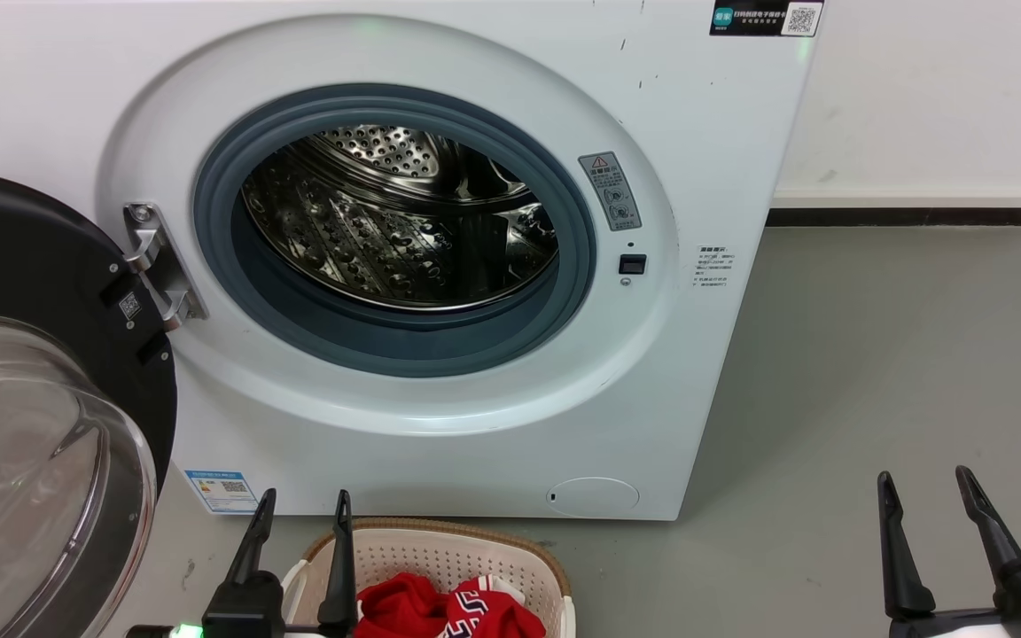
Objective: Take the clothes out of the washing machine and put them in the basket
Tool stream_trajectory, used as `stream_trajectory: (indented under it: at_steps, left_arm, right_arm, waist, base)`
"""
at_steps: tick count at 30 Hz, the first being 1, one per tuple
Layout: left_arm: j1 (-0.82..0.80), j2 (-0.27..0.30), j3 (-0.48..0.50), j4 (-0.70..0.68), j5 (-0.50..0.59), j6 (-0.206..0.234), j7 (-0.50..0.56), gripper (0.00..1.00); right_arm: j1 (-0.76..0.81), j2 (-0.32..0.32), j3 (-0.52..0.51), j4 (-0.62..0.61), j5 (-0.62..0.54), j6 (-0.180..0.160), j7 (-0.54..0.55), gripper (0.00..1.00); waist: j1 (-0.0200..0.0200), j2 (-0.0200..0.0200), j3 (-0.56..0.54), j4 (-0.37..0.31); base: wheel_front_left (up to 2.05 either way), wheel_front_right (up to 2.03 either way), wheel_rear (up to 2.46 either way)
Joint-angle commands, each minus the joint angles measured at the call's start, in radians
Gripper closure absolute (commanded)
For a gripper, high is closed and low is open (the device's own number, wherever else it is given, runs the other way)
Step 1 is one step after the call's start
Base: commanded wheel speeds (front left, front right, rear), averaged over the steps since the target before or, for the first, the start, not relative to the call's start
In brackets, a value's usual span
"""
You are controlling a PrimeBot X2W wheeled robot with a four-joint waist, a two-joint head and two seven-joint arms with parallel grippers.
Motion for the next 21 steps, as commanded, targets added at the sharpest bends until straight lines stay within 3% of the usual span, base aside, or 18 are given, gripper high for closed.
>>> stream_trajectory:
  at_steps: [1, 4, 5, 9, 21]
  left_arm:
    - [-0.002, 0.0, 0.005, 0.0, -0.005, 0.005, -0.002, 0.0]
    - [-0.006, 0.0, 0.013, -0.005, -0.008, 0.006, -0.002, 0.0]
    - [0.0, -0.001, 0.011, -0.004, -0.006, 0.002, 0.0, 1.0]
    - [0.005, -0.001, 0.013, 0.024, -0.025, 0.001, 0.007, 1.0]
    - [-0.032, -0.003, 0.042, 0.046, -0.262, -0.026, 0.063, 1.0]
  right_arm:
    - [-0.009, 0.0, 0.002, -0.001, 0.002, -0.001, -0.002, 0.0]
    - [-0.009, 0.0, 0.003, -0.001, -0.001, -0.001, -0.002, 0.0]
    - [0.0, 0.0, 0.002, 0.0, 0.0, 0.0, 0.0, 1.0]
    - [0.0, 0.003, 0.001, 0.034, 0.018, 0.0, 0.007, 1.0]
    - [-0.043, 0.002, 0.0, 0.066, 0.262, 0.0, 0.063, 1.0]
  waist:
    - [-0.0001, -0.0001, 0.0, 0.001]
    - [-0.0001, -0.0001, 0.0, 0.003]
    - [0.0, -0.0001, 0.0, 0.003]
    - [0.0, -0.0001, 0.0, 0.003]
    - [0.0, -0.0001, 0.005, 0.002]
  base:
    - [0.0, 0.0, 0.0]
    - [0.0, 0.0, 0.0]
    - [0.0, 0.0, 0.0]
    - [0.0, 0.0, 0.0]
    - [0.0, 0.0, 0.0]
